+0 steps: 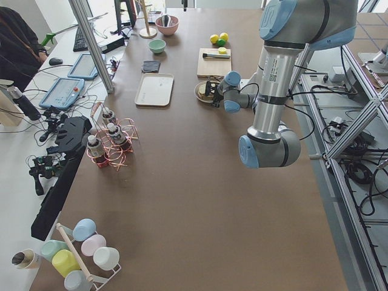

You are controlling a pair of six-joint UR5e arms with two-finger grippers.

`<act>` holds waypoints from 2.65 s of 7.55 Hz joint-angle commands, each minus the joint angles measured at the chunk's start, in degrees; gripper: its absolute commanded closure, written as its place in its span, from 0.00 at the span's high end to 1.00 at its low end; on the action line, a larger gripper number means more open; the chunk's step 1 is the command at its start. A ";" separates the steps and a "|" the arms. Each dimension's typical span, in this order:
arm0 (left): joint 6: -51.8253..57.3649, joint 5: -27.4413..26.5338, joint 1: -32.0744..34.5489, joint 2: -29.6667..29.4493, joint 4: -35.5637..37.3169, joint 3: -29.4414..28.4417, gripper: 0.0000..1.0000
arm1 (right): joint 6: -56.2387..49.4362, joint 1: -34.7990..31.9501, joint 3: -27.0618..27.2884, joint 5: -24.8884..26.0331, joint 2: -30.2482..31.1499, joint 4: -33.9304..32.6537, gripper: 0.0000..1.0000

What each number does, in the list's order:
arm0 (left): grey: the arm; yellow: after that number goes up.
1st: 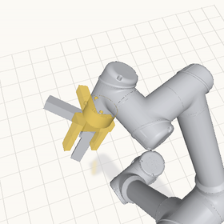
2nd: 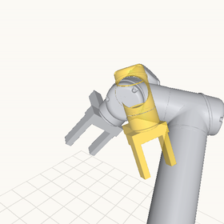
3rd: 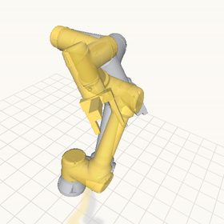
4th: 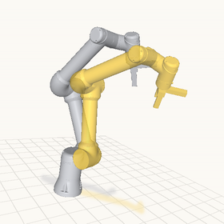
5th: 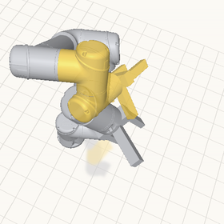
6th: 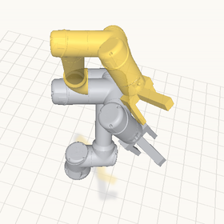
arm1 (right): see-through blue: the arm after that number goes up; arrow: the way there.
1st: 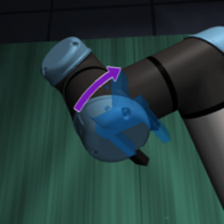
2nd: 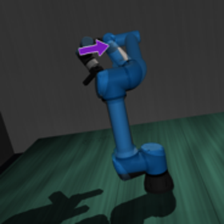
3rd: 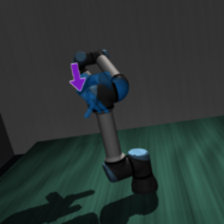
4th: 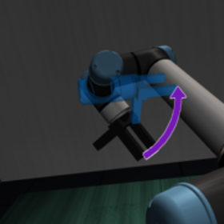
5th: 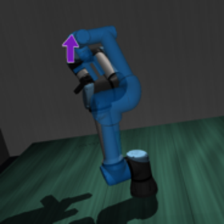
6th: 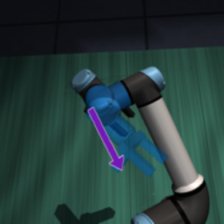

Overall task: Make sandwich and place on tray
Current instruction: 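Grasp the rim of the white plate with the left gripper, then slide the plate with the left gripper onto the white tray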

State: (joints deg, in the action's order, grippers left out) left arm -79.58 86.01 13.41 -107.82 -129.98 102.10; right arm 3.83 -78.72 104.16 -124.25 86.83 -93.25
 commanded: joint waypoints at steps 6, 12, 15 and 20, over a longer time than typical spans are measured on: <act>-0.22 0.57 0.83 -0.55 0.08 1.96 0.00 | -0.31 -1.35 -0.01 -0.55 0.45 0.00 1.00; -0.31 4.57 5.20 -2.72 4.46 2.84 0.00 | -0.66 -1.70 -0.28 -0.99 1.06 0.00 1.00; -2.14 9.87 9.78 -3.80 5.36 1.97 0.00 | -3.48 -2.14 -0.28 -1.34 2.03 0.09 1.00; -22.60 11.12 12.08 -10.30 2.02 -5.67 0.00 | -3.56 -2.41 -0.19 -1.78 1.41 0.18 1.00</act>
State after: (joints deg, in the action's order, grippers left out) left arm -95.01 97.53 25.12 -116.96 -126.07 98.86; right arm 0.35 -81.07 104.11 -125.93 88.54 -93.12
